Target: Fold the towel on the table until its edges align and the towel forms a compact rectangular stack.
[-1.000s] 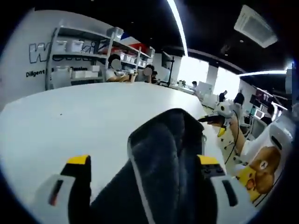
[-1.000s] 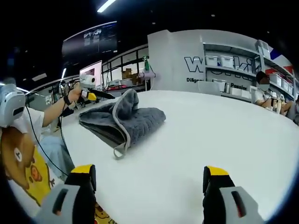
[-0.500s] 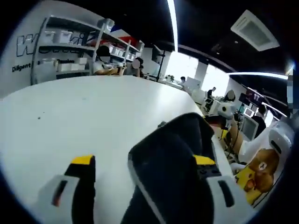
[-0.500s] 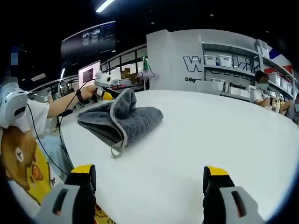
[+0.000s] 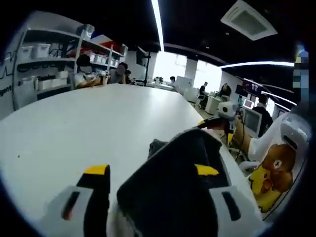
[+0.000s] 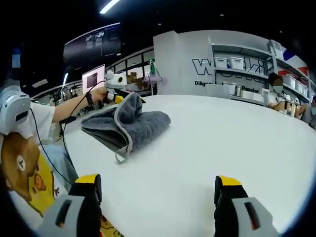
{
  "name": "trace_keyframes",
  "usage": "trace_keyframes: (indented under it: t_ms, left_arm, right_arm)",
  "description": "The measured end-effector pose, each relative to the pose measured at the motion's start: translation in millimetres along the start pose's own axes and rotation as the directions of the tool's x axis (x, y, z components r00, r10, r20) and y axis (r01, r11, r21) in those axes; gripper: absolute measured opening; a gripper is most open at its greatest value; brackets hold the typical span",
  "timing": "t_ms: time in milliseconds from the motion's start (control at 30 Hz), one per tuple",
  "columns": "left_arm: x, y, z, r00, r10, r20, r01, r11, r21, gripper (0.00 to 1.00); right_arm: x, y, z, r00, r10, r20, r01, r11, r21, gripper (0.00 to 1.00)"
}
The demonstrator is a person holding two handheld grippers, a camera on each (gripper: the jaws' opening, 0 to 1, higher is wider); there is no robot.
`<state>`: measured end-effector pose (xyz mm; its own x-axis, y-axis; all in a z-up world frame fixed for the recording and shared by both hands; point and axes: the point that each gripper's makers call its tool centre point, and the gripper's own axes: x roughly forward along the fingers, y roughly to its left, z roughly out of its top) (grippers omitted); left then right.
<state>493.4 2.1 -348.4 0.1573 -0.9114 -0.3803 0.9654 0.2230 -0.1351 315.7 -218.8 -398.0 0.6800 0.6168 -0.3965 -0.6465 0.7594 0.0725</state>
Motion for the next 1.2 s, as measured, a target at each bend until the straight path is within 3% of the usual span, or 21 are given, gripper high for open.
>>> trace_keyframes:
  t_ms: [167, 400, 567, 833, 1000, 1200]
  left_arm:
    - [3.3, 3.8, -4.4, 1.000, -0.006, -0.018, 0.006, 1.000, -0.016, 0.44]
    - [1.1, 22.3, -10.7, 0.999, 0.013, -0.033, -0.014, 0.999, -0.045, 0.29]
    - [-1.8, 35.2, -23.8, 0.996, 0.036, -0.076, -0.040, 0.997, -0.059, 0.28]
    - [0.9, 33.2, -34.0, 0.995, 0.008, -0.100, -0.015, 0.997, -0.074, 0.26]
    - [4.9, 29.4, -34.4, 0.995, -0.017, -0.100, 0.009, 0.997, -0.077, 0.18]
    - [2.6, 33.5, -35.8, 0.995, 0.011, -0.097, -0.020, 0.995, -0.094, 0.09]
  right_arm:
    - [-4.6, 0.9, 0.7, 1.000, 0.003, 0.010, -0.003, 1.000, 0.001, 0.99]
    - [-9.4, -2.4, -1.2, 1.000, -0.010, 0.015, 0.010, 1.000, 0.007, 0.99]
    - [-11.4, -3.7, -2.6, 1.000, -0.015, 0.016, 0.015, 1.000, 0.009, 0.98]
    - [-9.8, -5.1, -4.4, 1.000, -0.020, 0.014, 0.019, 1.000, 0.014, 0.98]
    - [-7.6, -2.9, -4.7, 1.000, -0.009, 0.015, 0.009, 1.000, 0.013, 0.98]
    - [-9.0, -3.2, -3.0, 1.000, -0.011, 0.022, 0.011, 1.000, 0.011, 0.97]
